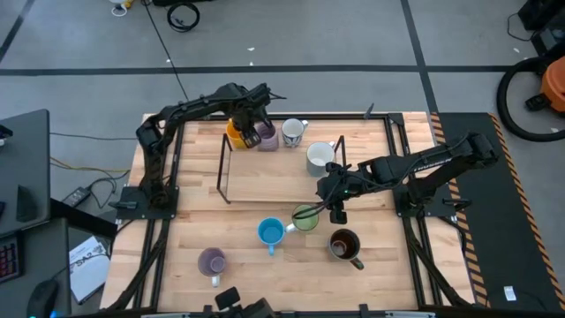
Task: Place coffee mugs
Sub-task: Put the yellow mug on the shelf
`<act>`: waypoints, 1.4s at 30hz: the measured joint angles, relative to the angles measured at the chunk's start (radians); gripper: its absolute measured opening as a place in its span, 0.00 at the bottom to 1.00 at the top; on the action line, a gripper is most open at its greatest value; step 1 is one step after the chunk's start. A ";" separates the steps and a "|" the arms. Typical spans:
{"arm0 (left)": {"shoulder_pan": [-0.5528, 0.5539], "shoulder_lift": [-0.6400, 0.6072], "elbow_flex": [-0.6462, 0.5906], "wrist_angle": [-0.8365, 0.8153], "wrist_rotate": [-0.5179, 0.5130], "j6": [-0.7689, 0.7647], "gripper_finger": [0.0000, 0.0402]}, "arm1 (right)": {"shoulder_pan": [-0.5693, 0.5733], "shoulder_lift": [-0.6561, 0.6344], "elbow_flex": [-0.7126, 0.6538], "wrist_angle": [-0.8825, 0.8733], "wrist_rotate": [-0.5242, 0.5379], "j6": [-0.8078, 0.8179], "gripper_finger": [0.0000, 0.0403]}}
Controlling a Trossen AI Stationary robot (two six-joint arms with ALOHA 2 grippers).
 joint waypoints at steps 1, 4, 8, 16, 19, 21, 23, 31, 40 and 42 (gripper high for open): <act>0.000 0.008 -0.001 -0.001 0.000 0.000 0.33 | 0.000 0.000 0.000 0.000 0.000 0.001 0.38; -0.002 0.024 -0.001 -0.006 0.000 0.001 0.33 | 0.000 0.000 0.000 0.001 0.000 0.003 0.38; -0.001 0.028 -0.001 -0.011 -0.001 0.001 0.33 | 0.000 0.000 0.000 0.001 0.000 0.004 0.38; 0.009 0.029 -0.012 -0.016 0.010 -0.007 0.33 | 0.000 0.000 0.000 0.010 0.000 0.015 0.38; 0.016 0.030 -0.044 -0.020 0.011 -0.025 0.33 | 0.000 0.000 0.000 0.017 -0.001 0.015 0.38; 0.018 0.030 -0.072 -0.011 0.011 -0.026 0.33 | 0.000 0.000 0.000 0.017 -0.001 0.015 0.38; 0.017 0.031 -0.097 0.007 0.011 -0.026 0.33 | 0.000 0.000 0.000 0.017 -0.001 0.014 0.38; 0.017 0.031 -0.111 0.052 0.002 -0.025 0.33 | 0.000 0.000 0.000 0.017 -0.017 0.006 0.38; 0.017 0.031 -0.111 0.050 0.000 -0.020 0.20 | 0.000 0.000 0.001 0.017 -0.020 0.000 0.38; 0.017 0.031 -0.111 0.050 0.000 -0.018 0.15 | 0.000 0.000 0.001 0.017 -0.020 0.000 0.38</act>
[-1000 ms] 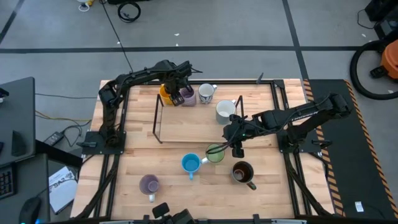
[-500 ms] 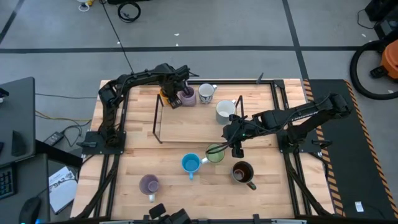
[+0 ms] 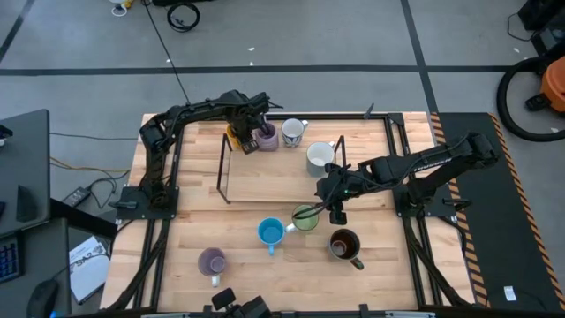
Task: Place coffee mugs
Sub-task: Put the yellow mug on the shelf
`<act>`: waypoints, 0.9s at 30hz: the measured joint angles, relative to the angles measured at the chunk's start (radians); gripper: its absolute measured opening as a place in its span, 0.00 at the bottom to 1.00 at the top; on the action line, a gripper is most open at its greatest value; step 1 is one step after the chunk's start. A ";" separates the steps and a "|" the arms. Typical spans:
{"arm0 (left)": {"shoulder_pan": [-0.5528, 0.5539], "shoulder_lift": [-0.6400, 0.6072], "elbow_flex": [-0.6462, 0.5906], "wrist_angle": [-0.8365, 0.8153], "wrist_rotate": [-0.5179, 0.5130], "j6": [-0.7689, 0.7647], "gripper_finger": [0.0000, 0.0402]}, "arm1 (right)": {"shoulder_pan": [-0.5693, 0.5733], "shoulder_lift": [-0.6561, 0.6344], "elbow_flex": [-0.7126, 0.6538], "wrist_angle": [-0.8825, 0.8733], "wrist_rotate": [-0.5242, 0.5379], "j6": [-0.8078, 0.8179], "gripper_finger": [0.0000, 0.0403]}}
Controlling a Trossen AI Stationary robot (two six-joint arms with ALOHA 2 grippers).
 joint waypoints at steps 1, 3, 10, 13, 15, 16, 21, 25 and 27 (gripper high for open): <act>0.000 0.000 0.000 0.000 -0.001 0.001 0.13 | 0.000 0.000 0.000 0.000 0.000 0.000 0.38; 0.000 0.000 0.000 0.002 -0.003 0.001 0.08 | 0.000 0.000 0.000 0.000 0.000 0.000 0.38; 0.000 0.000 0.000 -0.001 -0.004 0.004 0.07 | 0.000 0.000 0.000 0.007 0.000 -0.004 0.38; 0.000 0.000 0.013 -0.025 -0.006 0.018 0.07 | 0.000 0.000 0.000 0.007 0.000 -0.005 0.38; 0.000 0.000 0.031 -0.045 -0.015 0.019 0.07 | -0.001 0.000 0.000 0.008 0.000 -0.008 0.38; 0.001 0.000 0.046 -0.052 -0.021 0.019 0.07 | -0.001 0.000 0.000 0.008 0.000 -0.010 0.38; 0.005 0.000 0.134 -0.113 -0.026 0.035 0.07 | -0.001 0.000 0.000 0.007 0.000 -0.011 0.38; 0.009 0.000 0.207 -0.168 -0.053 0.033 0.07 | -0.001 0.000 0.000 0.007 0.000 -0.011 0.38; 0.014 -0.002 0.236 -0.185 -0.046 0.019 0.07 | -0.001 0.000 0.000 0.007 0.000 -0.011 0.38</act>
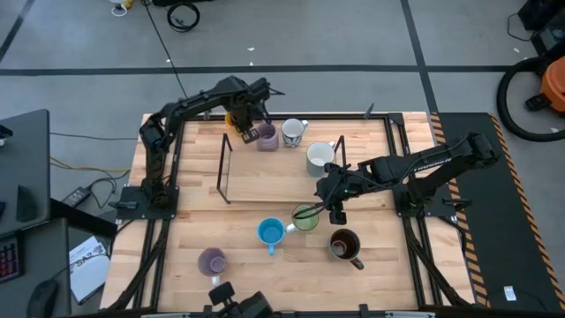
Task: Place coffee mugs
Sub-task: Put the yellow mug on the shelf
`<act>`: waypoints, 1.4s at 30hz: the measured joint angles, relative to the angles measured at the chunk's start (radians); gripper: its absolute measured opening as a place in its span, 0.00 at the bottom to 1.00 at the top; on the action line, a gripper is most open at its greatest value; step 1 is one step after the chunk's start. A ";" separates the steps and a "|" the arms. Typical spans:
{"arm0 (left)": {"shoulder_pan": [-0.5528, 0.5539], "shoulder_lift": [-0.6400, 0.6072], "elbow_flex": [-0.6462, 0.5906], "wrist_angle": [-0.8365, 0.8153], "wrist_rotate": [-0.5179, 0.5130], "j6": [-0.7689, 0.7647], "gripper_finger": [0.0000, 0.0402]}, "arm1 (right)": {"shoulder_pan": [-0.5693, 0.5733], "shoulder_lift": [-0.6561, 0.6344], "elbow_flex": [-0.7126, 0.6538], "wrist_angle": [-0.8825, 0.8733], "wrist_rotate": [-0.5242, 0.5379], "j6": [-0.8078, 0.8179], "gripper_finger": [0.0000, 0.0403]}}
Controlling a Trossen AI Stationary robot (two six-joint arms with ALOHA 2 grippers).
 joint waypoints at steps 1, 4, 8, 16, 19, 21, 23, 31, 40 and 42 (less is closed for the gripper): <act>0.001 -0.003 0.012 -0.007 -0.001 -0.001 0.07 | 0.000 0.000 0.000 0.000 0.000 0.000 0.38; 0.002 -0.007 0.062 -0.047 -0.016 -0.001 0.07 | 0.000 0.000 0.000 0.000 0.000 0.000 0.38; -0.001 -0.008 0.142 -0.093 -0.049 -0.002 0.07 | 0.000 0.000 0.000 0.000 0.000 -0.002 0.38; -0.024 -0.009 0.285 -0.175 -0.053 0.004 0.07 | 0.000 0.000 0.000 0.000 0.000 0.000 0.38; -0.044 -0.029 0.302 -0.195 -0.051 0.012 0.07 | 0.000 0.000 0.000 0.000 0.000 0.000 0.38; -0.065 -0.057 0.302 -0.212 -0.049 0.025 0.07 | 0.000 0.000 0.000 -0.002 0.000 0.004 0.38; -0.085 -0.085 0.304 -0.234 -0.049 0.023 0.07 | 0.000 0.000 0.000 -0.005 0.000 0.007 0.38; -0.198 -0.157 0.304 -0.267 0.009 -0.007 0.07 | 0.000 0.000 0.000 0.002 0.000 0.014 0.38; -0.314 -0.155 0.188 -0.277 0.025 0.006 0.07 | 0.000 0.000 0.000 0.008 0.000 0.015 0.38; -0.322 -0.155 0.144 -0.278 0.027 0.025 0.07 | 0.000 0.000 0.000 0.008 0.000 0.015 0.38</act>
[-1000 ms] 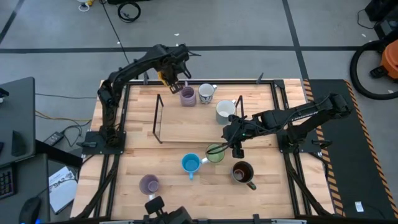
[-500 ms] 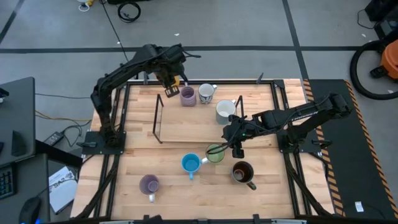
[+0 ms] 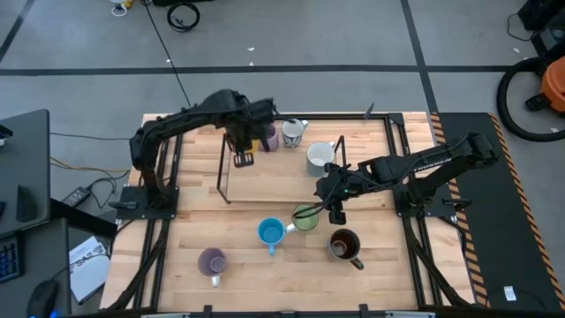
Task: Place coffee mugs
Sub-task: Put the yellow mug on the shelf
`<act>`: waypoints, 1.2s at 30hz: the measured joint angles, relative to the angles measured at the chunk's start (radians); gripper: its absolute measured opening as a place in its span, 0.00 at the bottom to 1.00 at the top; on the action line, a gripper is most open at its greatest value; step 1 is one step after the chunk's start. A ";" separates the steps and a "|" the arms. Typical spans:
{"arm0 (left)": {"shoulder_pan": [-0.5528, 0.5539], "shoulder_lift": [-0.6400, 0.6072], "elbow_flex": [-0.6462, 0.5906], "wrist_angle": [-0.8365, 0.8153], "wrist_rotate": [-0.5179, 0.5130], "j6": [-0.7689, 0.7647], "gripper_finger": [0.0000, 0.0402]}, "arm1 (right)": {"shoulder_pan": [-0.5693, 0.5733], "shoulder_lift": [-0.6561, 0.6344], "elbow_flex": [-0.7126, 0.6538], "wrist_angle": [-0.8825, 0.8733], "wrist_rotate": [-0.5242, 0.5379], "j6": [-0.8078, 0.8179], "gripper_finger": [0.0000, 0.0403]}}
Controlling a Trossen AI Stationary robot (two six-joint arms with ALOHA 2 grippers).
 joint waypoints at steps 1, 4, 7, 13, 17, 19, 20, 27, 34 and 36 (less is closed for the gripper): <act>-0.001 0.000 -0.021 0.001 0.007 0.009 0.07 | 0.000 0.000 0.000 0.000 0.000 0.000 0.38; -0.008 0.000 -0.079 0.018 0.022 0.028 0.07 | 0.000 0.000 0.000 0.000 0.000 0.000 0.38; -0.018 0.001 -0.127 0.052 0.023 0.038 0.07 | 0.000 0.000 0.000 0.000 0.000 0.000 0.38; -0.033 0.001 -0.215 0.123 0.024 0.067 0.07 | 0.000 0.000 0.000 0.007 0.000 0.000 0.38; -0.029 0.002 -0.259 0.191 0.022 0.080 0.07 | 0.000 0.000 0.000 0.008 0.000 0.000 0.38; -0.029 0.002 -0.275 0.218 0.022 0.080 0.07 | 0.000 0.000 0.000 0.008 0.000 0.000 0.38; -0.029 0.002 -0.284 0.229 0.022 0.080 0.07 | 0.000 0.000 0.000 0.008 0.000 0.000 0.38; -0.023 0.002 -0.360 0.288 0.025 0.092 0.07 | 0.000 0.000 0.000 0.009 0.000 -0.005 0.38; -0.008 0.002 -0.371 0.312 0.022 0.091 0.07 | 0.000 0.000 0.000 0.019 0.000 -0.007 0.38; -0.007 0.002 -0.371 0.311 0.024 0.091 0.07 | 0.000 0.000 0.000 0.021 -0.003 -0.007 0.38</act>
